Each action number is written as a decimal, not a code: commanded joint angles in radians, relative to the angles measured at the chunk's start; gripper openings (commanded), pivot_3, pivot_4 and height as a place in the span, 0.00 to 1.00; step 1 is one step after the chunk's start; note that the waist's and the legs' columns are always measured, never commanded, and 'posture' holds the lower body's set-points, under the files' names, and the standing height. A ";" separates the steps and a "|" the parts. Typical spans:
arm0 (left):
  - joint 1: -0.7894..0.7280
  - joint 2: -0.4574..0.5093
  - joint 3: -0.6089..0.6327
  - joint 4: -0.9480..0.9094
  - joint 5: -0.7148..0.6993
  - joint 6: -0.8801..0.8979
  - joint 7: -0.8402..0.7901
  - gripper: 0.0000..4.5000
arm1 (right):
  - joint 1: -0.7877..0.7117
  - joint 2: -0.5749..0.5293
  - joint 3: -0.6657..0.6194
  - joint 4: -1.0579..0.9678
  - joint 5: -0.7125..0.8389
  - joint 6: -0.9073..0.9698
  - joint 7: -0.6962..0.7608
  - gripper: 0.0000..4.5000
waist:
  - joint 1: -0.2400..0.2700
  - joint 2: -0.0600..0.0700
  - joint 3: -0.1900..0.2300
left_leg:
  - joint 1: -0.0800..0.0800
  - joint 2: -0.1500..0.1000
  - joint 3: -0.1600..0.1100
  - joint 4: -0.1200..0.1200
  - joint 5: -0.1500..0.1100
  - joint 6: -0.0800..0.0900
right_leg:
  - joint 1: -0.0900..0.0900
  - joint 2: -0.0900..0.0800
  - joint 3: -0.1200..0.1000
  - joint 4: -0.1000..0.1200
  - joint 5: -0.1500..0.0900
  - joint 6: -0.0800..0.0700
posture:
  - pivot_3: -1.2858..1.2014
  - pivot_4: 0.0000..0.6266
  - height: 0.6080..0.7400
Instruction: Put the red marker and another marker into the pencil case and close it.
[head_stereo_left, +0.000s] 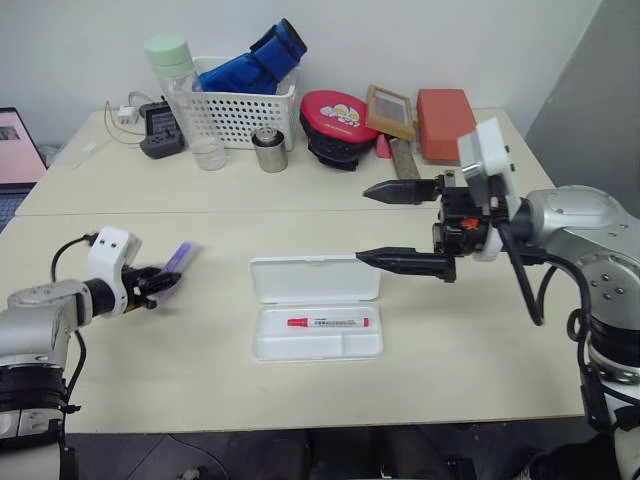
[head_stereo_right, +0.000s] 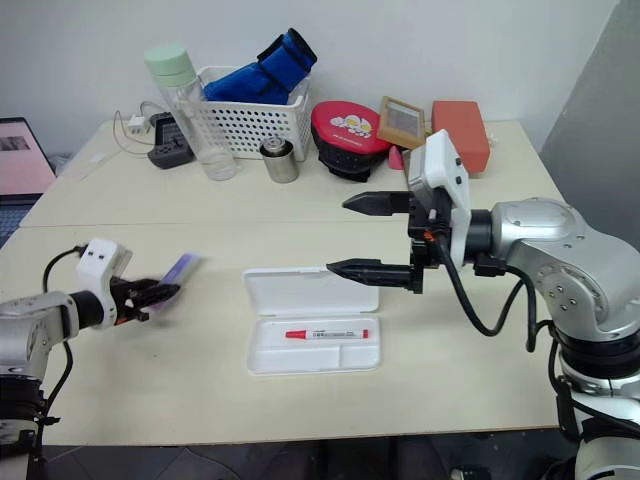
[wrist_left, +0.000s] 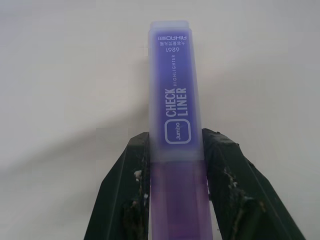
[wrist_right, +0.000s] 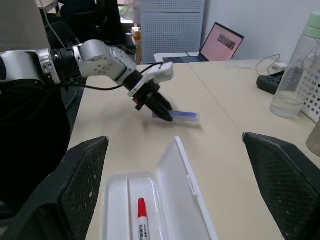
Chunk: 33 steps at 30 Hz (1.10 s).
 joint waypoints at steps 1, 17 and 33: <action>-0.102 0.023 0.088 -0.320 -0.234 0.125 -0.055 0.27 | 0.037 -0.061 -0.091 -0.059 0.060 -0.033 0.050 1.00 | 0.003 -0.001 0.001 | -0.001 0.000 -0.001 0.000 0.000 0.000 | 0.000 0.000 -0.001 -0.001 0.000 0.000 | 0.52 0.24 1.00; 0.070 0.195 -0.240 -0.639 -0.162 0.017 -0.282 0.27 | 0.258 -0.210 -0.228 -0.178 0.149 -0.038 0.016 1.00 | -0.006 0.001 0.001 | 0.005 0.001 0.007 -0.001 0.000 0.001 | 0.003 0.004 0.001 0.001 0.000 0.000 | 0.52 0.24 1.00; 0.035 0.092 -0.528 -0.423 0.122 -0.273 -0.432 0.27 | 0.317 -0.235 -0.213 -0.227 0.171 -0.041 -0.064 1.00 | -0.001 0.000 0.001 | 0.002 0.000 0.008 -0.001 0.000 0.001 | 0.002 0.004 -0.001 0.000 0.000 0.000 | 0.52 0.24 1.00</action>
